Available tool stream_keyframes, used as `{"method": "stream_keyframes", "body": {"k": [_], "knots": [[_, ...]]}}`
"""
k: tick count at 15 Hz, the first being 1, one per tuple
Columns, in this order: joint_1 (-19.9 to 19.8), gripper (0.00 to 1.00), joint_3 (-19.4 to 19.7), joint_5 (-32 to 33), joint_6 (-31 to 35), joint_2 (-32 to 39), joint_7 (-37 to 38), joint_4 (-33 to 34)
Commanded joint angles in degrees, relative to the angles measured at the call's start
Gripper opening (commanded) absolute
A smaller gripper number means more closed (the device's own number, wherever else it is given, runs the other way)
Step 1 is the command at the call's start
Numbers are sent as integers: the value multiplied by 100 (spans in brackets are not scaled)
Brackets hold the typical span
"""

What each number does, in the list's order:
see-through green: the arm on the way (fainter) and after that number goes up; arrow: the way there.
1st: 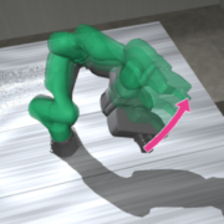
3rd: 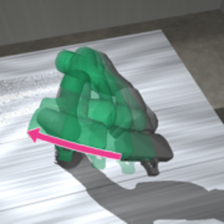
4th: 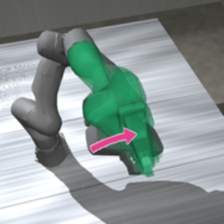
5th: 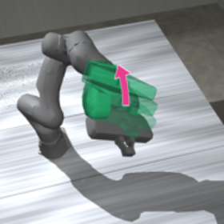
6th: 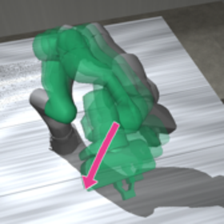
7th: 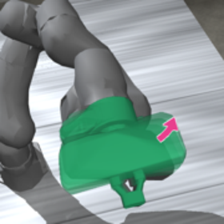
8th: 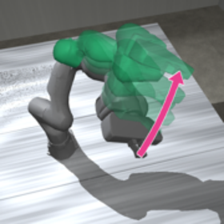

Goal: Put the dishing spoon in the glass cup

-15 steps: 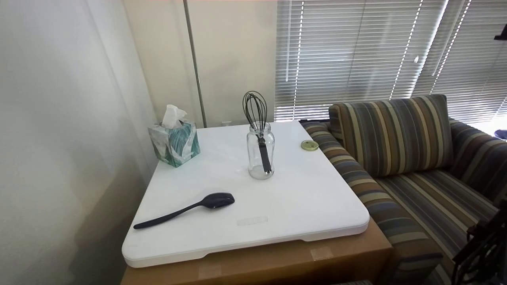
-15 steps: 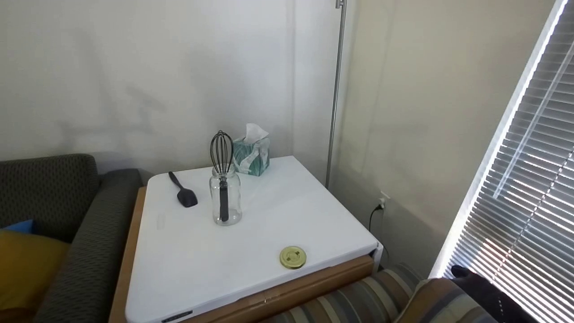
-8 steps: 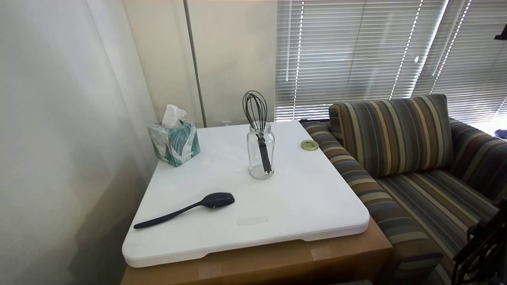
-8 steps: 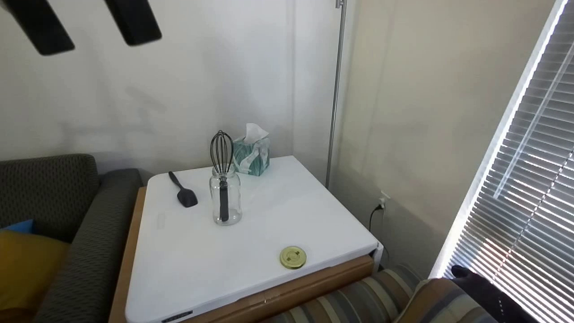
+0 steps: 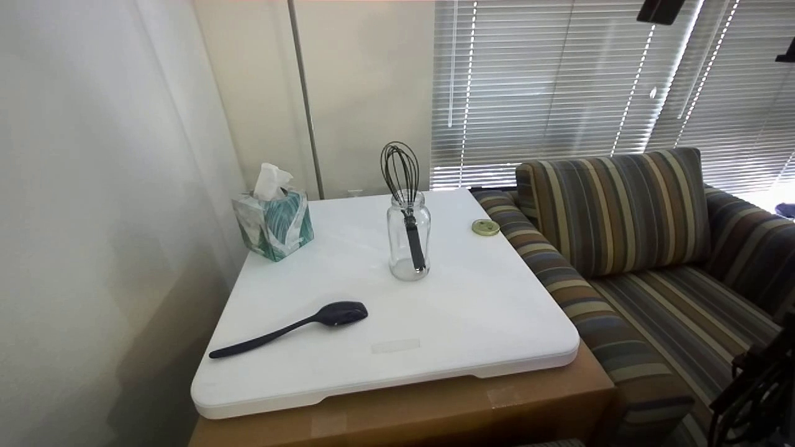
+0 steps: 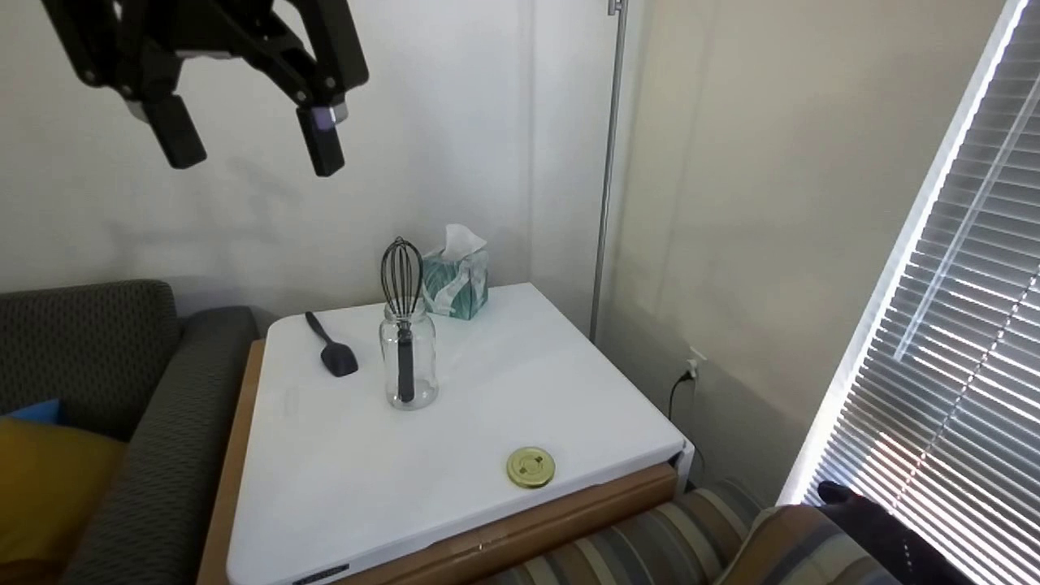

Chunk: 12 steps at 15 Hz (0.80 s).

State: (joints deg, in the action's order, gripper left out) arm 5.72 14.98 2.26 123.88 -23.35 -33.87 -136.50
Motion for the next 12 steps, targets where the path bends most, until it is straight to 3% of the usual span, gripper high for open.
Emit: {"method": "stream_keyframes", "body": {"k": [1, 12], "knots": [[70, 100, -243, -239, 397, 484, -493, 172], [419, 100, -1026, -748, 2249, 1373, -1273, 111]]}}
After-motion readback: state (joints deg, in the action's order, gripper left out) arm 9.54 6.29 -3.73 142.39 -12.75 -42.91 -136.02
